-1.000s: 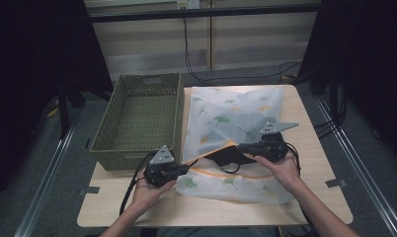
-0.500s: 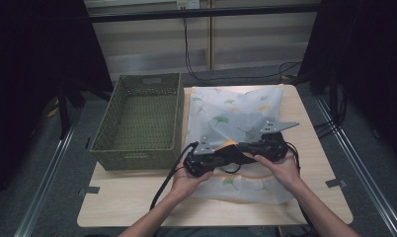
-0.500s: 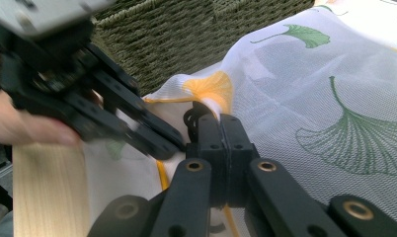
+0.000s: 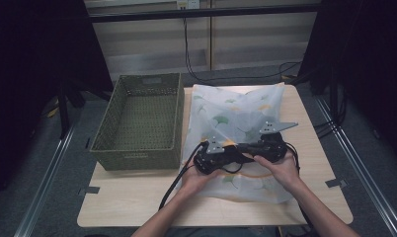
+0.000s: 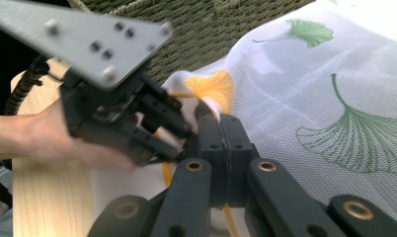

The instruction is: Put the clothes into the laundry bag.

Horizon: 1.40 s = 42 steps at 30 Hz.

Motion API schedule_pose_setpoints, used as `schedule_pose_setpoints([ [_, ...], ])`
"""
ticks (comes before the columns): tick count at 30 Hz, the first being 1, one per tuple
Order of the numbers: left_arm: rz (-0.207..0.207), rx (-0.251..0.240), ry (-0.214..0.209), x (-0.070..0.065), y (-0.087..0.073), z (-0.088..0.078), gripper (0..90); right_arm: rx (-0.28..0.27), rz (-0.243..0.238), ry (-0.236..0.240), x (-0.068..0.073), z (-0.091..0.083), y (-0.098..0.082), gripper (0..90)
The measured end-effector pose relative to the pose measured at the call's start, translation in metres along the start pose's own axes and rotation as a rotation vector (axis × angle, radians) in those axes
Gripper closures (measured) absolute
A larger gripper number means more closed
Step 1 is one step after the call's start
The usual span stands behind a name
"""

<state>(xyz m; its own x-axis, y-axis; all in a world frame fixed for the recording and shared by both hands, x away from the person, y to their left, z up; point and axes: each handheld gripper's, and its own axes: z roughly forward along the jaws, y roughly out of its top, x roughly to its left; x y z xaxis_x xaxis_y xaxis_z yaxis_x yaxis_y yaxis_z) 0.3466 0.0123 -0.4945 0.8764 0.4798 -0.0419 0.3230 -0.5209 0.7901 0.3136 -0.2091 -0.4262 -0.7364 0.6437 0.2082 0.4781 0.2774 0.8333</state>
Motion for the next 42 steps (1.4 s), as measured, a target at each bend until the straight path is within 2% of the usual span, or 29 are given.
schedule_pose_setpoints([
  [1,-0.005,-0.017,0.015,0.000,0.002,0.000,84.8,0.003,-0.003,0.000,0.000,0.000,0.000,90.0],
  [5,-0.015,-0.060,0.031,0.003,0.009,0.001,85.1,0.004,-0.007,0.009,0.002,0.000,-0.001,90.0],
  [8,-0.014,-0.015,0.029,0.005,0.003,0.010,85.1,0.007,-0.004,0.012,0.003,0.000,-0.001,90.0],
  [9,-0.020,-0.024,0.027,0.005,0.001,0.014,85.1,0.006,-0.007,0.012,0.003,0.000,-0.002,90.0],
  [11,0.015,-0.008,0.063,0.001,0.003,0.014,84.9,0.008,-0.008,0.012,0.003,0.000,-0.002,90.0],
  [12,0.011,-0.012,0.082,0.000,0.004,0.014,84.1,0.008,-0.008,0.013,0.003,0.000,-0.002,90.0],
  [14,-0.016,-0.014,0.053,0.000,0.005,0.014,76.1,0.009,-0.011,0.014,0.004,0.000,-0.002,90.0],
  [17,-0.029,-0.022,0.028,0.000,0.005,0.011,70.4,0.016,-0.009,0.014,0.003,0.001,-0.003,90.0],
  [18,-0.034,-0.012,0.024,-0.001,0.006,0.007,67.5,0.018,-0.008,0.012,0.002,0.001,-0.004,90.0],
  [19,-0.021,-0.016,0.013,-0.003,0.006,0.004,64.0,0.019,-0.002,0.011,0.001,0.002,-0.005,90.0],
  [20,-0.008,-0.011,0.019,-0.005,0.007,0.001,61.0,0.021,-0.003,0.010,0.000,0.002,-0.005,90.0],
  [23,0.010,0.011,-0.014,-0.007,0.006,-0.007,52.8,0.017,0.001,0.010,-0.001,0.002,-0.005,90.0],
  [25,0.016,0.024,-0.001,-0.008,0.005,-0.013,47.7,0.017,0.001,0.008,-0.001,0.001,-0.005,90.0],
  [32,-0.020,0.004,0.002,0.000,-0.001,-0.040,42.0,0.016,0.006,0.007,-0.002,0.002,-0.005,90.0],
  [33,-0.004,0.008,0.006,0.001,-0.001,-0.045,41.2,0.015,0.005,0.006,-0.003,0.002,-0.005,90.0],
  [35,0.003,0.015,0.012,0.002,-0.003,-0.056,41.5,0.015,0.004,0.007,-0.003,0.002,-0.005,90.0],
  [38,0.015,0.025,-0.031,0.001,-0.014,-0.065,53.4,0.013,0.005,0.007,-0.004,0.002,-0.004,90.0],
  [40,0.016,0.068,-0.075,-0.001,-0.027,-0.068,56.5,0.011,0.005,0.007,-0.004,0.002,-0.004,90.0],
  [42,0.036,0.112,-0.101,-0.006,-0.040,-0.069,61.1,0.011,0.004,0.007,-0.004,0.002,-0.003,90.0],
])
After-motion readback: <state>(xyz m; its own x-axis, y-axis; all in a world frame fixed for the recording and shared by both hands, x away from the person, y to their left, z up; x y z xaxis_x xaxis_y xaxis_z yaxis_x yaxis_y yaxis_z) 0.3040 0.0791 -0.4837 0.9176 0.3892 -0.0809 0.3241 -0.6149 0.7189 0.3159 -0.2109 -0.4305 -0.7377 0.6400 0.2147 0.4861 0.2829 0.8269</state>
